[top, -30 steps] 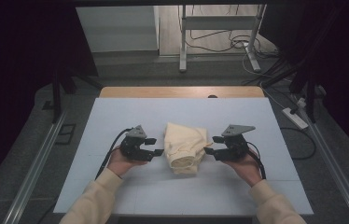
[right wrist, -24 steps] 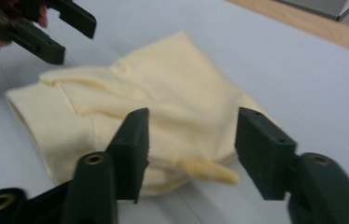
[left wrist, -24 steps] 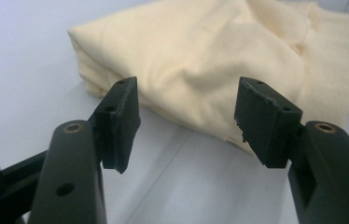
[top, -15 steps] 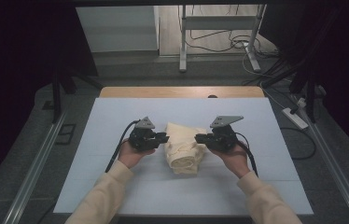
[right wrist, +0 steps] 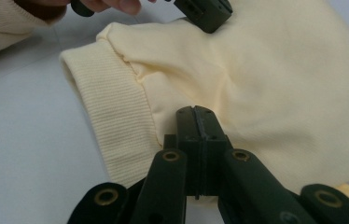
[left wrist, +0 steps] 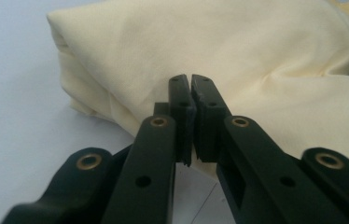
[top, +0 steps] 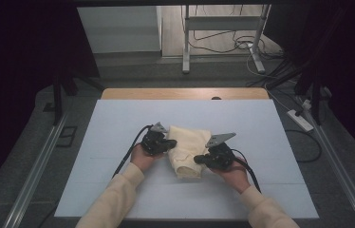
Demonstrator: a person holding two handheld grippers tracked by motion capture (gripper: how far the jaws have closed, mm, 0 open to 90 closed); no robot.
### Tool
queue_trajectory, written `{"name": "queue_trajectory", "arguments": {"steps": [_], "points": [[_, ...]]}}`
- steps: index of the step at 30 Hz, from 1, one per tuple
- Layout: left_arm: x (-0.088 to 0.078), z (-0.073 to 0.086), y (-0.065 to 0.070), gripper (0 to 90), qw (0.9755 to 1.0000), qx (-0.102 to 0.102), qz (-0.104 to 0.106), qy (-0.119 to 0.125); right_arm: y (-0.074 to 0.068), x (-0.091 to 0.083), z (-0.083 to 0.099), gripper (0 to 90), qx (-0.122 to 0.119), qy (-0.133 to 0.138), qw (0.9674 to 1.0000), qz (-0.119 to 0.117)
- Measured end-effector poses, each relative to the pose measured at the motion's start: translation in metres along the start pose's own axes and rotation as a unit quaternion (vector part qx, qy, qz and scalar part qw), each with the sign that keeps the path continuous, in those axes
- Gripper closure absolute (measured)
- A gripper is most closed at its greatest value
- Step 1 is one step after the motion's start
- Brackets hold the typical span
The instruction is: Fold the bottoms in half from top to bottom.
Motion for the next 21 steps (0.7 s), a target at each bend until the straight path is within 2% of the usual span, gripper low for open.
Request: {"name": "queue_trajectory", "arguments": {"steps": [9,15,18,21], "points": [[0.002,0.003,-0.003,86.3,0.9999,-0.010,0.009,0.002,0.007,0.004,0.006,89.2,0.022,0.005,0.9998,-0.002],[0.001,0.001,0.000,86.2,1.0000,-0.004,0.003,0.001,0.008,0.003,0.007,89.2,0.026,0.007,0.9996,-0.005],[-0.003,-0.001,0.002,86.1,1.0000,0.001,0.001,0.007,0.007,0.001,0.005,89.1,0.022,0.007,0.9997,-0.006],[-0.010,-0.004,0.003,86.1,0.9998,-0.003,0.004,0.021,0.007,-0.003,0.003,88.9,0.021,0.014,0.9996,-0.009]]}}
Point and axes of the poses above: each handheld gripper's, and its own axes: x roughly forward along the jaws, z roughly out of its underside, y roughly to its right, the point moved 1 cm from there along x, roughly forward along the jaws, and after that the axes turned 10 degrees about y, right-handed, at the moved point
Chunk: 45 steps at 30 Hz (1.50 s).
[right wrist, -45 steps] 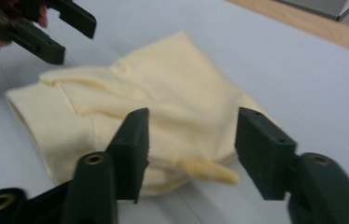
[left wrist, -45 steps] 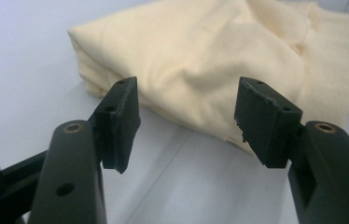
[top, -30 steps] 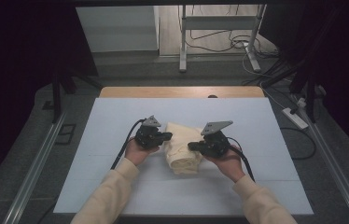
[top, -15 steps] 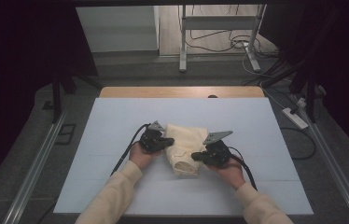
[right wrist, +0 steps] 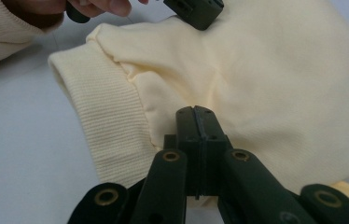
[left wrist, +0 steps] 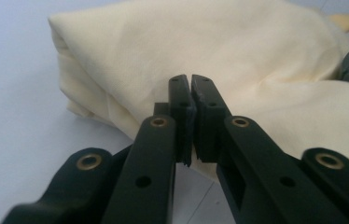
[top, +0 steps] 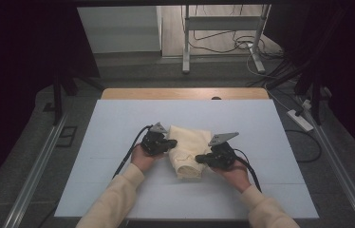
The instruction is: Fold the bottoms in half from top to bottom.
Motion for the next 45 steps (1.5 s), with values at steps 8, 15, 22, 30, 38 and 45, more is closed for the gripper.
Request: {"name": "queue_trajectory", "arguments": {"steps": [8,15,22,30,38,45], "points": [[-0.026,-0.003,0.004,86.1,0.9996,0.001,-0.003,0.027,0.006,-0.021,-0.003,88.8,0.002,0.017,0.9997,0.019],[-0.041,0.010,0.012,86.1,0.9998,0.010,-0.005,0.018,0.008,-0.038,0.003,88.8,-0.004,0.015,0.9990,0.041],[-0.052,0.026,0.016,86.0,0.9999,0.003,-0.013,0.008,0.015,-0.049,0.018,88.7,0.001,0.006,0.9985,0.055],[-0.076,0.047,0.019,71.2,0.9996,-0.006,-0.023,0.016,0.017,-0.062,0.036,58.9,0.011,0.006,0.9967,0.080],[-0.100,0.070,0.017,49.5,0.9987,-0.024,-0.042,0.015,0.016,-0.076,0.052,42.4,0.013,0.005,0.9954,0.095],[-0.114,0.079,0.014,43.9,0.9980,-0.034,-0.050,0.018,0.021,-0.089,0.065,40.0,0.023,0.008,0.9945,0.102]]}}
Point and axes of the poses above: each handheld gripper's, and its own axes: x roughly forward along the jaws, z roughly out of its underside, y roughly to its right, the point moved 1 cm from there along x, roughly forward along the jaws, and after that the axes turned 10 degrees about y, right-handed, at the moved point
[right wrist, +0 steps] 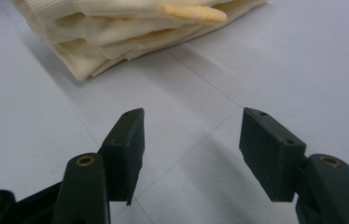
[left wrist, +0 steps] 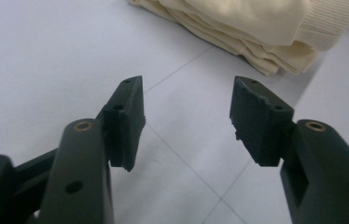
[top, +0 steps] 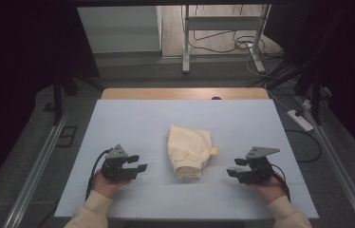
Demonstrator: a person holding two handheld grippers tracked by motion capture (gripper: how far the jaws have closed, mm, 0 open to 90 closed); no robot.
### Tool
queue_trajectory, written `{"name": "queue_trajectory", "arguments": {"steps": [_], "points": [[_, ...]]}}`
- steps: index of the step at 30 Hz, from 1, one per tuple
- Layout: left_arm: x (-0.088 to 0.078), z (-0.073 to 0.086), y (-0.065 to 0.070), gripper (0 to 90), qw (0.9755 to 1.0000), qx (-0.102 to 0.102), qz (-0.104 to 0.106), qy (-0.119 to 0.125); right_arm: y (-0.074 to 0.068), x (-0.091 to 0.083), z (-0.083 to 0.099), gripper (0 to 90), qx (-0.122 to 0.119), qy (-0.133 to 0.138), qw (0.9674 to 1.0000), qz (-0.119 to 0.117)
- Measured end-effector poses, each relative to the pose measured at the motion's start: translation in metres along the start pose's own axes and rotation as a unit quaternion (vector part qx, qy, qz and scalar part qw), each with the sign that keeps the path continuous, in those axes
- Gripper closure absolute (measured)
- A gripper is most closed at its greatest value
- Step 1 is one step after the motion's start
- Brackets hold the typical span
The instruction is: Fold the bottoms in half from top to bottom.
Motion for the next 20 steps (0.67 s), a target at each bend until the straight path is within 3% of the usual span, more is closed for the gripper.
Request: {"name": "queue_trajectory", "arguments": {"steps": [20], "points": [[-0.0033,0.0023,-0.0028,41.2,1.0000,0.002,0.002,-0.006,0.0023,-0.0014,0.0015,38.5,0.000,0.000,1.0000,0.002]]}}
Point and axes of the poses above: each handheld gripper's, and its own axes: x roughly forward along the jaws, z roughly out of its underside, y roughly to its right, the point moved 1 cm from there along x, roughly forward along the jaws, and after that the axes turned 10 degrees about y, right-handed, at the moved point
